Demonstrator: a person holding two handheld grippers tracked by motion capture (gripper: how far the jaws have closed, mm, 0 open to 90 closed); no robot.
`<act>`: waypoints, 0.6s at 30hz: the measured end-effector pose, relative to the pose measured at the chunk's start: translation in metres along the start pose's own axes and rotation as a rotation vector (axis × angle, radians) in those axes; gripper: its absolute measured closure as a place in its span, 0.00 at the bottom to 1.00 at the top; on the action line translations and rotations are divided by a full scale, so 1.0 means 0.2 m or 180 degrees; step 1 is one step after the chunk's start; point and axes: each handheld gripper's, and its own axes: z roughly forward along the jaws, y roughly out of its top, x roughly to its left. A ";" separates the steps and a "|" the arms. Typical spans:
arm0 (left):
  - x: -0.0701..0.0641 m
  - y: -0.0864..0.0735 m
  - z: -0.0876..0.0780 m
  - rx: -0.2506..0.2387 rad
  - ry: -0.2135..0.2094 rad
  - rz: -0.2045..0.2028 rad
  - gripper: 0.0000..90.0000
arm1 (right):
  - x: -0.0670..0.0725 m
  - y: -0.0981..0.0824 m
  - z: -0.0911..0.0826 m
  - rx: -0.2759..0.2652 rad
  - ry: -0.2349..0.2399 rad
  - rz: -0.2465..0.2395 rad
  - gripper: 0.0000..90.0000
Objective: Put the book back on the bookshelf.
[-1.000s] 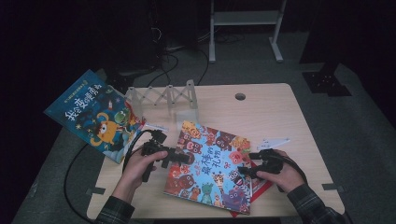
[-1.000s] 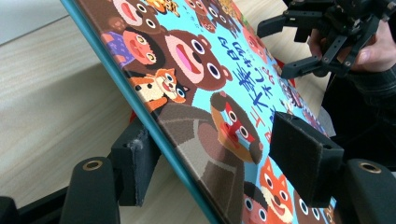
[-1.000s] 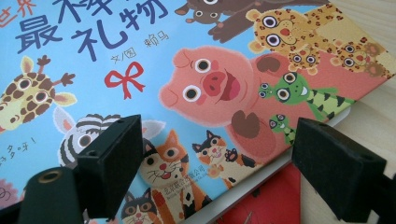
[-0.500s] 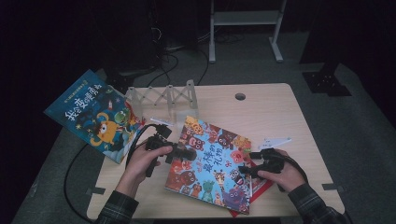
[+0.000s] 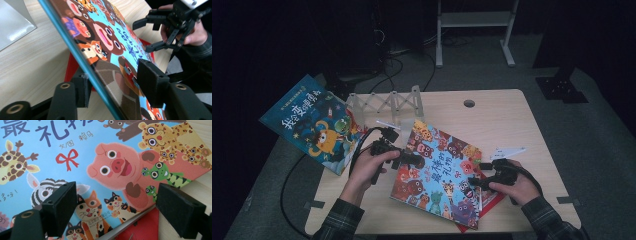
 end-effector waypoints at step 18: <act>0.03 0.05 -0.03 -0.0031 -0.0350 -0.0310 0.70 | -0.05 0.02 -0.07 -0.0146 -0.0326 -0.0113 0.42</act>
